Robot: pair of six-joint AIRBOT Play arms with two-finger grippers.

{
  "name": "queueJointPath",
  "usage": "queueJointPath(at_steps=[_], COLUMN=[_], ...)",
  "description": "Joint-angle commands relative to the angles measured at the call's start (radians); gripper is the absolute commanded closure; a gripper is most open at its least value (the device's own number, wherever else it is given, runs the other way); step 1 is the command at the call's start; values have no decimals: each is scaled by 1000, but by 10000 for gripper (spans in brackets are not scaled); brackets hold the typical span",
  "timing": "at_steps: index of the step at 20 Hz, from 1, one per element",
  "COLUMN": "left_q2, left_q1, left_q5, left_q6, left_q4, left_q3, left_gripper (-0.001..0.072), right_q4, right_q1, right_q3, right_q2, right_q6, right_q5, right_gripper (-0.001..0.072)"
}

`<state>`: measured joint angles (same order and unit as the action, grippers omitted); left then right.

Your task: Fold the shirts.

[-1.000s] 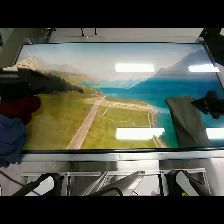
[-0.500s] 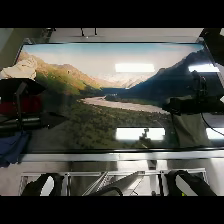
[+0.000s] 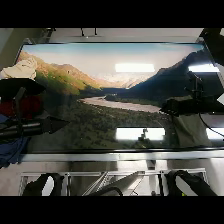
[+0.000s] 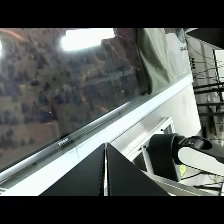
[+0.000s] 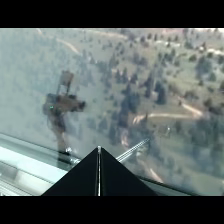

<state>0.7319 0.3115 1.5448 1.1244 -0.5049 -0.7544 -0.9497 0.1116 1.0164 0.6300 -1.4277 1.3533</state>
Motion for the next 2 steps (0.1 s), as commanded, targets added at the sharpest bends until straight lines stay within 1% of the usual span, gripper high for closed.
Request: queueJointPath(at_steps=[1, 2], left_q2=[-4, -4], left_q1=[1, 1], left_q5=[2, 1], left_q6=[0, 2], left_q4=[0, 1], left_q3=[2, 2], left_gripper=[697, 697], right_q4=[0, 0], right_q1=[-1, -1], right_q3=[1, 1], right_q2=[0, 0], right_q6=[-1, 0], right_q5=[1, 1], right_gripper=[687, 688])
